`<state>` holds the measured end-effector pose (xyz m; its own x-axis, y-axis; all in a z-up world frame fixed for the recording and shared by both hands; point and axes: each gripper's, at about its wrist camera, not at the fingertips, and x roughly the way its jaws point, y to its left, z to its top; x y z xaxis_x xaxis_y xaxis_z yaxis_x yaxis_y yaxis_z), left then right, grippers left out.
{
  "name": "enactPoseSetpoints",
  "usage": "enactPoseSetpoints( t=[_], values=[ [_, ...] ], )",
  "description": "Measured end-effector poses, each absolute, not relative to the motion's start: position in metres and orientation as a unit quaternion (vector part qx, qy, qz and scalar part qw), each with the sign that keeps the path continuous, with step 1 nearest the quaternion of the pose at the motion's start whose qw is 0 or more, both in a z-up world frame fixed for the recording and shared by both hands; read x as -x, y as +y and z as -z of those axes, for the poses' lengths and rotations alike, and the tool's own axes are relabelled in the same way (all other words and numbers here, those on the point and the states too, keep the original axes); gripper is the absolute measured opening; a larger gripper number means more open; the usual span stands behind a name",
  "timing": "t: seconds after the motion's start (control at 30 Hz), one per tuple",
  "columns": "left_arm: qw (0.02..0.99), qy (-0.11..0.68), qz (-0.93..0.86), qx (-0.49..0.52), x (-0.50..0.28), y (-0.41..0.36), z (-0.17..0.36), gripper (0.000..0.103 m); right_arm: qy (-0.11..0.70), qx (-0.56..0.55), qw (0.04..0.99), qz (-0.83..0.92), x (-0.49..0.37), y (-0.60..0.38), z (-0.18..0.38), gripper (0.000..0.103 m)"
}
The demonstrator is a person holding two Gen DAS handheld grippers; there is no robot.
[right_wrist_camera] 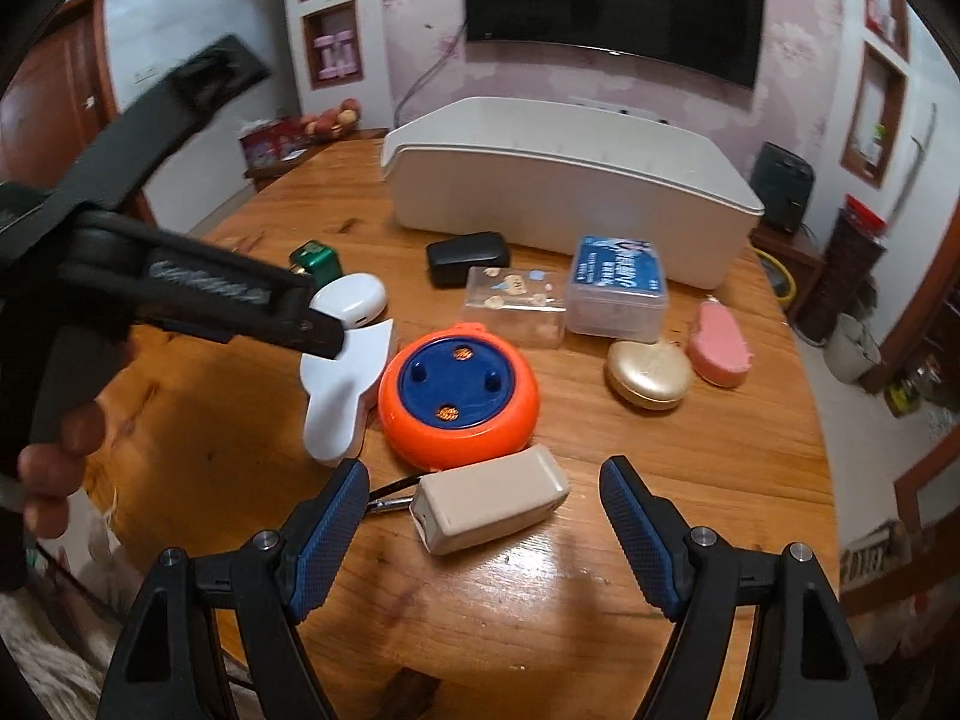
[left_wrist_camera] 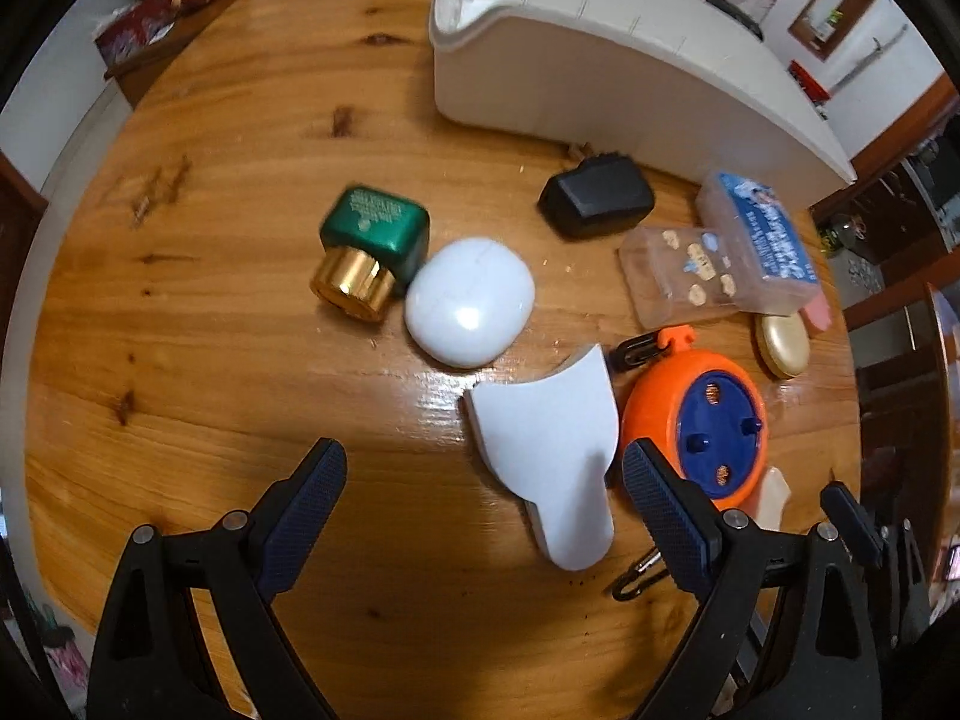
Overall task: Organize rigid objects
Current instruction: 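Grasp the white scraper with the left tool while the right tool grasps the beige power bank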
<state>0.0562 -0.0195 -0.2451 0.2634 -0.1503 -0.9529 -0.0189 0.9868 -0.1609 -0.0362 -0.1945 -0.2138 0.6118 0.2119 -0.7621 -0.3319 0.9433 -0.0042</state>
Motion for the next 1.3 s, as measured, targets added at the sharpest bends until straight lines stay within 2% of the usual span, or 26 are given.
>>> enactPoseSetpoints(
  t=[0.37, 0.5, 1.0, 1.3],
  values=[
    [0.780, 0.616, 0.007, 0.112, -0.050, -0.008, 0.261, 0.094, 0.412, 0.115, 0.884, -0.190, 0.031, -0.199, 0.240, 0.079],
    [0.779, 0.616, 0.003, 0.115, -0.047, -0.009, 0.262, 0.094, 0.420, 0.103, 0.879, -0.202, 0.026, -0.202, 0.248, 0.065],
    [0.781, 0.614, -0.024, 0.109, -0.071, -0.023, 0.253, 0.095, 0.406, 0.111, 0.886, -0.192, 0.031, -0.205, 0.250, 0.064],
    [0.749, 0.644, -0.048, 0.150, -0.095, -0.018, 0.255, 0.095, 0.411, 0.108, 0.885, -0.190, 0.033, -0.204, 0.247, 0.064]
  ],
)
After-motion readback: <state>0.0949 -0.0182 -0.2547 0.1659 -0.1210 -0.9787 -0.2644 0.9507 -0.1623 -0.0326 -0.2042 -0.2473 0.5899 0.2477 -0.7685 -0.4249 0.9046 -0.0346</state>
